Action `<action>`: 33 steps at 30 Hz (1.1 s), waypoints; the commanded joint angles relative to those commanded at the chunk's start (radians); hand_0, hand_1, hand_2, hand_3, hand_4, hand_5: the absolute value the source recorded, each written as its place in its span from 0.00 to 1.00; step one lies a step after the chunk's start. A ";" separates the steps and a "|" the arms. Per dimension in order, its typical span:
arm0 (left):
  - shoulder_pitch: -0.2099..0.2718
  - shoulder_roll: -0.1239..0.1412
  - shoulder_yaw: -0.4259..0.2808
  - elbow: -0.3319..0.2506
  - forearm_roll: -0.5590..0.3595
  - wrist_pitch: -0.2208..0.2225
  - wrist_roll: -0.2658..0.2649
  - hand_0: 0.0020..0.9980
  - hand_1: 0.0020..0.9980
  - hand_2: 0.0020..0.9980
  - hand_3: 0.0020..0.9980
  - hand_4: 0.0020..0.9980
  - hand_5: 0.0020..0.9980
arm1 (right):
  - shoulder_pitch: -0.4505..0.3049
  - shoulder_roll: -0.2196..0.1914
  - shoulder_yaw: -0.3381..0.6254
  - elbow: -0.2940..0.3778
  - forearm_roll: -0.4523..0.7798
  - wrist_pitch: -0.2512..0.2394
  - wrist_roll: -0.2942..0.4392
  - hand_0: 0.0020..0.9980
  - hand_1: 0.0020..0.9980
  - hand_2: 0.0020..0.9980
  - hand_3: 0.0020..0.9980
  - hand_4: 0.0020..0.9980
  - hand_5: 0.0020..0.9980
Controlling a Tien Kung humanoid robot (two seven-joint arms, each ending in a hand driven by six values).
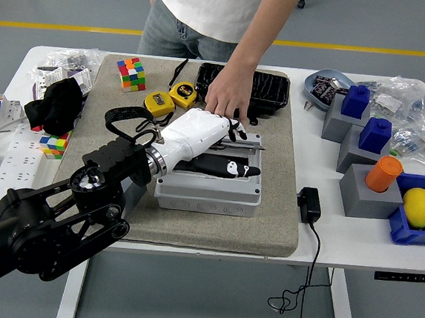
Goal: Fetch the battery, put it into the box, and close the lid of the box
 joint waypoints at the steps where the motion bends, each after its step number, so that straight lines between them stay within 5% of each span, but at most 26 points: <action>1: 0.002 0.002 0.007 -0.004 -0.004 -0.009 0.005 0.29 0.18 0.62 0.71 1.00 1.00 | 0.000 0.000 0.000 0.000 0.000 0.000 0.000 0.75 0.70 0.72 0.75 1.00 0.99; 9: 0.010 0.008 0.017 -0.028 0.024 0.002 -0.004 0.29 0.17 0.62 0.71 1.00 1.00 | -0.006 0.002 -0.008 -0.003 0.006 -0.001 0.000 0.75 0.70 0.72 0.75 1.00 0.98; 15: 0.031 0.008 -0.054 -0.090 0.016 0.018 -0.038 0.29 0.19 0.61 0.70 1.00 1.00 | -0.005 0.002 -0.004 -0.002 0.003 0.000 0.001 0.75 0.70 0.72 0.75 1.00 0.98; 21: 0.088 -0.016 -0.230 -0.164 -0.237 -0.036 -0.132 0.31 0.21 0.60 0.69 1.00 1.00 | -0.004 0.003 -0.004 -0.003 0.004 0.000 0.001 0.75 0.70 0.72 0.75 1.00 0.98; 22: 0.095 -0.019 -0.257 -0.170 -0.276 -0.048 -0.135 0.44 0.50 0.60 0.67 1.00 1.00 | -0.003 0.004 -0.003 -0.002 0.004 0.000 0.001 0.75 0.70 0.72 0.75 1.00 0.98; 25: 0.119 -0.037 -0.356 -0.166 -0.406 -0.093 -0.141 0.44 0.50 0.60 0.67 1.00 1.00 | -0.003 0.005 0.001 -0.002 0.002 0.000 0.001 0.75 0.70 0.72 0.75 1.00 0.98; 27: 0.135 -0.047 -0.419 -0.152 -0.491 -0.089 -0.163 0.44 0.50 0.60 0.67 1.00 1.00 | -0.003 0.006 0.001 -0.002 0.003 0.000 0.001 0.75 0.70 0.72 0.75 1.00 0.98; 28: 0.141 -0.051 -0.448 -0.145 -0.536 -0.085 -0.174 0.67 0.71 0.67 0.68 1.00 0.91 | -0.003 0.006 0.002 -0.002 0.003 0.000 0.001 0.75 0.70 0.72 0.75 1.00 0.98; 33: 0.184 -0.063 -0.596 -0.132 -0.744 -0.049 -0.215 0.67 0.71 0.67 0.68 1.00 0.91 | -0.002 0.007 0.006 -0.002 0.002 -0.001 0.001 0.75 0.70 0.72 0.75 1.00 0.98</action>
